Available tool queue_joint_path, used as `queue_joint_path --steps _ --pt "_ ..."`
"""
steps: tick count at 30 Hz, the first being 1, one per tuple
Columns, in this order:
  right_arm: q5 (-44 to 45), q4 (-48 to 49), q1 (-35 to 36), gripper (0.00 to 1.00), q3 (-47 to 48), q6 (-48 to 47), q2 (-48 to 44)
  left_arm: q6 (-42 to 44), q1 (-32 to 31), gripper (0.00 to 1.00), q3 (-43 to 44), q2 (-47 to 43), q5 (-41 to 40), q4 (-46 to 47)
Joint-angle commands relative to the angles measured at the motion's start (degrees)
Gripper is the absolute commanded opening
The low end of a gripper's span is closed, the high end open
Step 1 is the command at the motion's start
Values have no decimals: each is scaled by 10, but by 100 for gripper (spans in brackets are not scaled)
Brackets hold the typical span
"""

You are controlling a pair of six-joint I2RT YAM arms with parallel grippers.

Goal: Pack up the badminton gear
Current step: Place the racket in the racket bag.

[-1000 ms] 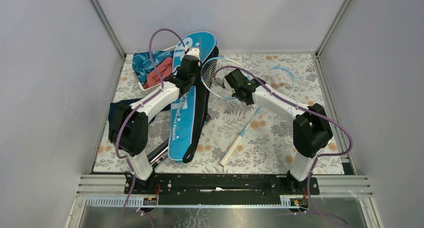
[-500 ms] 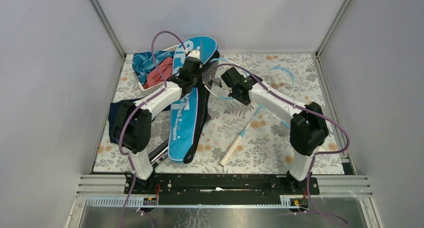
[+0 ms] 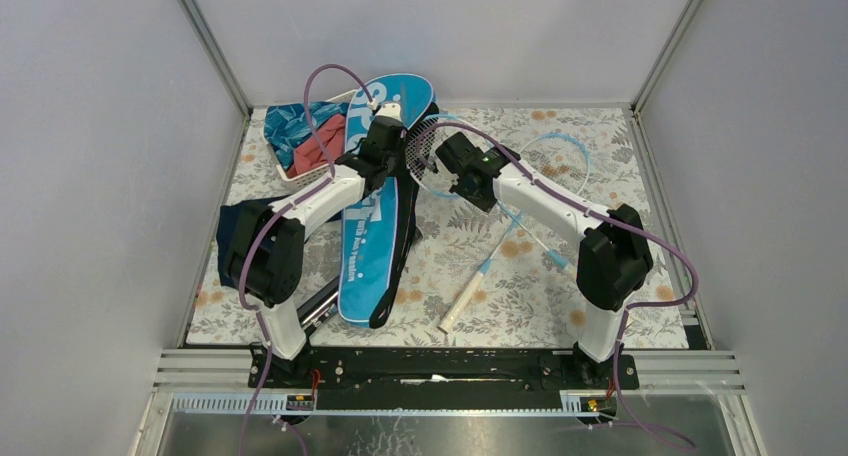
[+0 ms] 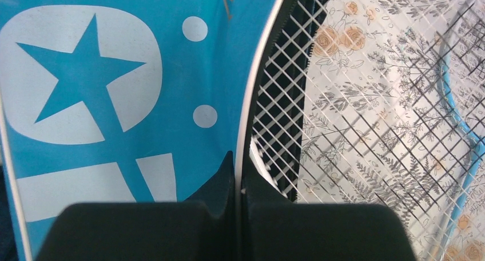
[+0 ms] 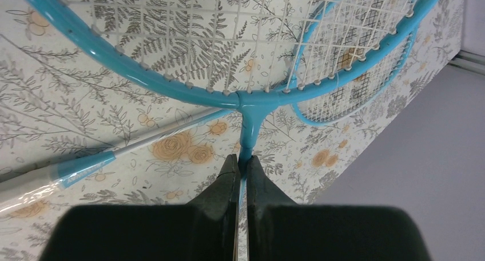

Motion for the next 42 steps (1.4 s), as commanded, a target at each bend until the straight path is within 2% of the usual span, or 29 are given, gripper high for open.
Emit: queue_joint_path --steps 1,11,17,22,30,37,42 --pt "-91 34 26 0 53 13 0 -4 -24 0 -28 -7 74 84" --pt "-168 78 26 0 45 63 -22 18 -24 0 -76 -50 129 154" --pt "-157 102 26 0 28 61 -25 42 -24 0 -81 -69 139 158" --pt "-192 171 27 0 -13 79 -53 41 -24 0 -90 -83 188 170" --pt "-187 265 19 0 -64 163 -88 -64 -24 0 -98 -101 193 167" --pt "-238 287 -56 0 -91 257 -104 -155 -23 0 -123 -97 219 183" --pt "-274 352 -83 0 -123 273 -119 -200 -24 0 -133 -81 259 203"
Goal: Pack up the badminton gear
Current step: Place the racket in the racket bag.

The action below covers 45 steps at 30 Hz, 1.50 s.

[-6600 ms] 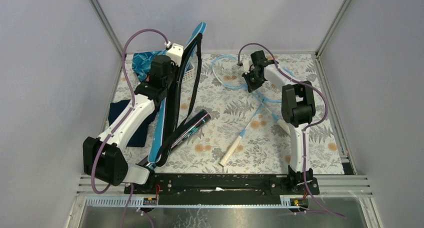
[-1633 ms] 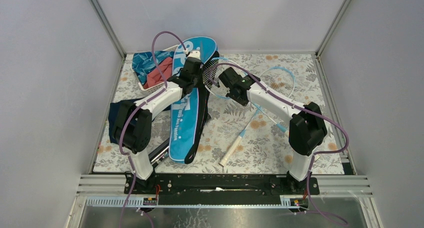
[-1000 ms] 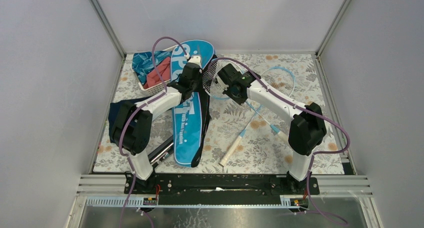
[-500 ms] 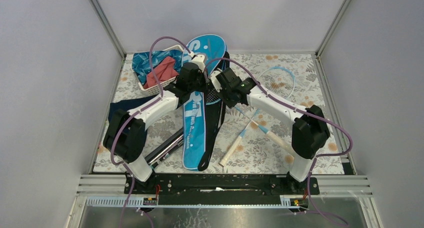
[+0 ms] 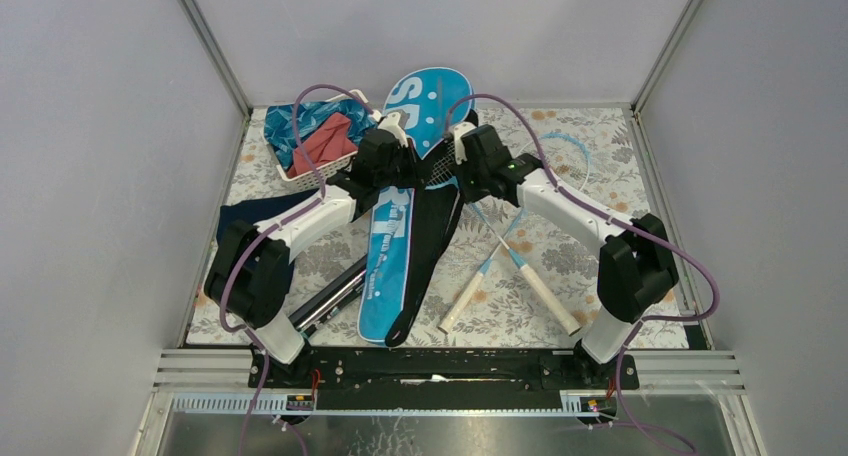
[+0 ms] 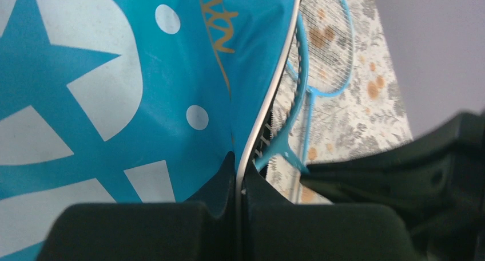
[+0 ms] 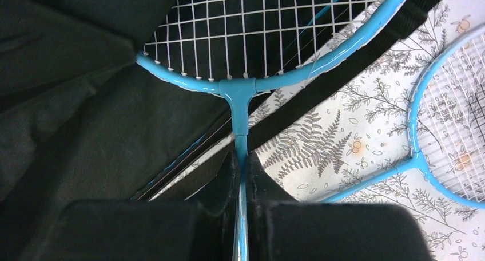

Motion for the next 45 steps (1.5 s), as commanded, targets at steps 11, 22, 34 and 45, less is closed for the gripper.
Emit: queue_joint_path --steps 11,22,34,45 --pt "-86 131 -51 0 43 151 28 -164 -15 0 -22 35 93 101" --pt "-118 157 -83 0 81 179 90 -245 -42 0 17 99 114 113" --pt "-175 107 -117 44 20 108 46 -217 -32 0 94 154 118 91" --pt "-185 -14 -152 75 -70 -50 -71 -195 -31 0 128 194 115 80"
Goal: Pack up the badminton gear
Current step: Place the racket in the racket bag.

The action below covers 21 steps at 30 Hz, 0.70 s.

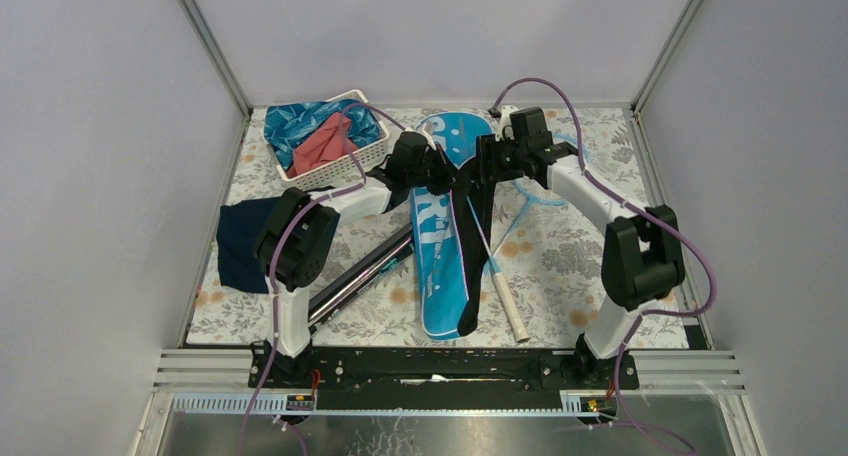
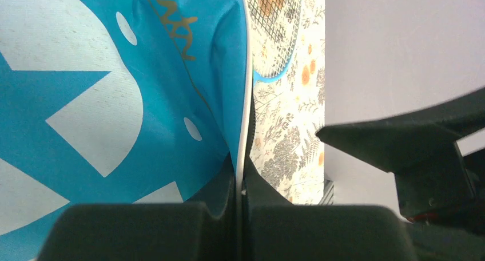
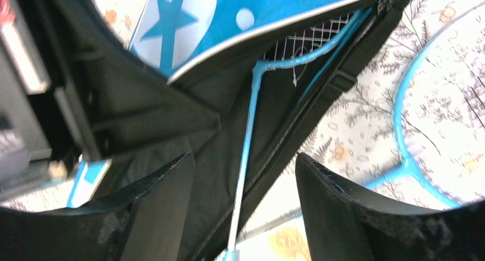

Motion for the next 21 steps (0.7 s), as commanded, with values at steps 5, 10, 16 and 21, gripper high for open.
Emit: queue_joint_path --steps 5,10,16,21 --pt "-94 -86 -12 76 -129 -136 -107 69 -2 0 25 -10 -3 -11" --pt "-180 -122 -12 76 -176 -196 -97 98 -3 0 9 -29 -18 -14" --pt "-203 -145 -9 76 -200 -231 -57 117 -3 0 -5 -41 -30 -10" --pt "-229 -152 -8 76 -210 -236 -23 131 -4 0 -21 -49 -37 -5"
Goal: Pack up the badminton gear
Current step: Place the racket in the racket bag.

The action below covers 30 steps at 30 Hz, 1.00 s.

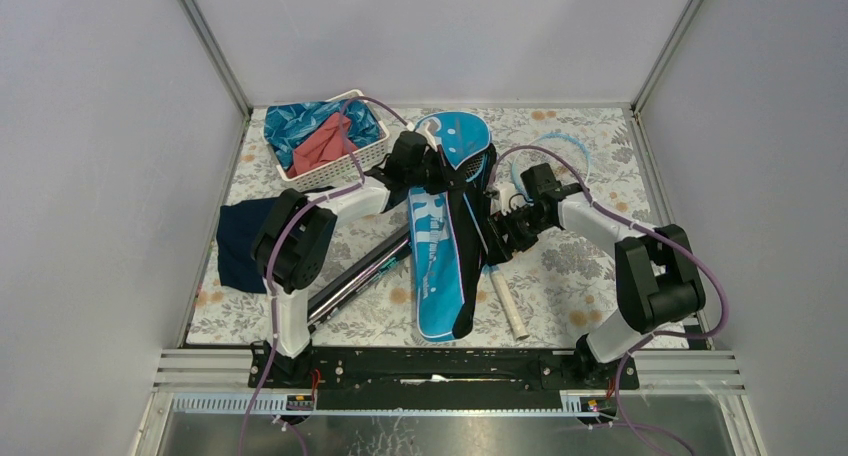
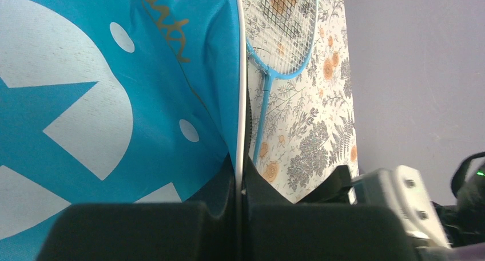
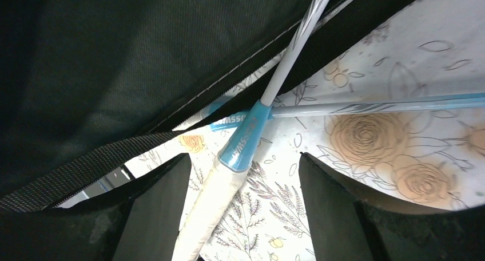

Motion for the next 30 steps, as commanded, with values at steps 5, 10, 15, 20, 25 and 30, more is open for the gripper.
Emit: queue_joint_path --steps 5,10,15,20,25,30 --pt "-50 -17 8 71 -9 -29 43 39 -3 0 -21 -34 -24 23" --pt "-52 -10 15 60 -7 -27 70 55 -7 0 -24 -42 -33 22" --pt "-55 -26 14 31 23 -26 65 91 -12 0 -14 -47 -42 8" --pt "-64 -41 13 10 61 -15 19 127 -17 0 3 -50 -48 -12" --pt "-81 -44 14 0 79 0 -10 146 -21 0 18 -51 -47 -23" --pt "-97 -19 14 0 79 29 -33 159 -34 0 39 -45 -63 -44"
